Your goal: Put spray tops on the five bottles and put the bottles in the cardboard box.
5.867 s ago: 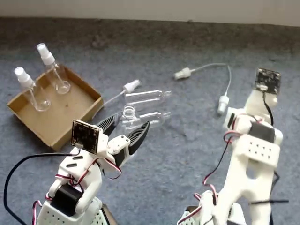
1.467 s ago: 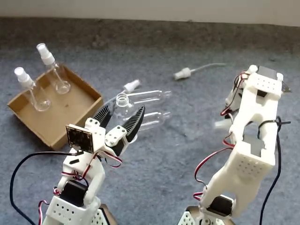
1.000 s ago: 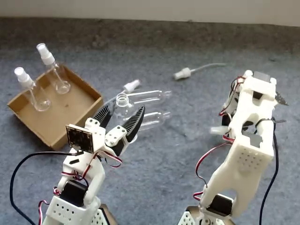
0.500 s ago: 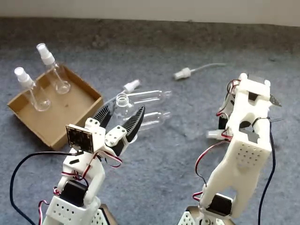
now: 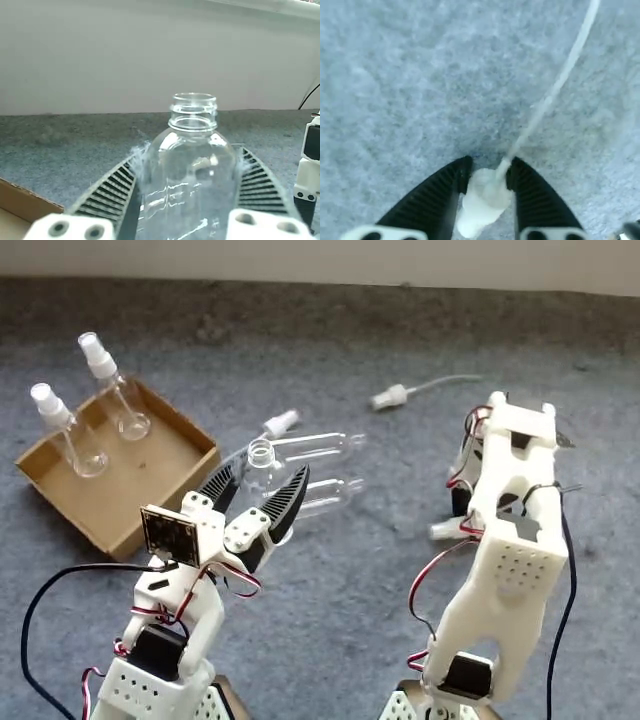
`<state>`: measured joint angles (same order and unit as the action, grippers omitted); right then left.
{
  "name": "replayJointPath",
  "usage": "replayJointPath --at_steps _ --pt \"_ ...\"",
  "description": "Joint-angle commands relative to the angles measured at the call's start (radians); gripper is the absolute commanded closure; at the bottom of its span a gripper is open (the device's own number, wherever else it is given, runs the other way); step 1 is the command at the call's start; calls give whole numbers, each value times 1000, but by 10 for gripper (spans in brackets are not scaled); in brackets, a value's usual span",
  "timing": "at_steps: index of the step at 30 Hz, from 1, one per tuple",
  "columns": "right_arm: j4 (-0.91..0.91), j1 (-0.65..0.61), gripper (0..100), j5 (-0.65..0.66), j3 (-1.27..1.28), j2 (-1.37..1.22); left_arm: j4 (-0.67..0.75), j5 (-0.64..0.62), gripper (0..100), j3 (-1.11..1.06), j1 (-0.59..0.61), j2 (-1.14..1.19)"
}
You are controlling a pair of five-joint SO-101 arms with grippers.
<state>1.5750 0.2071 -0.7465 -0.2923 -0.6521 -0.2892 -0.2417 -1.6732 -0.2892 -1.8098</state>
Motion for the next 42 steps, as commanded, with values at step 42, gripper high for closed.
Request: replayJointPath --at_steps 42 --pt "140 -1 605 1290 -426 114 0 -6 853 -22 15 -12"
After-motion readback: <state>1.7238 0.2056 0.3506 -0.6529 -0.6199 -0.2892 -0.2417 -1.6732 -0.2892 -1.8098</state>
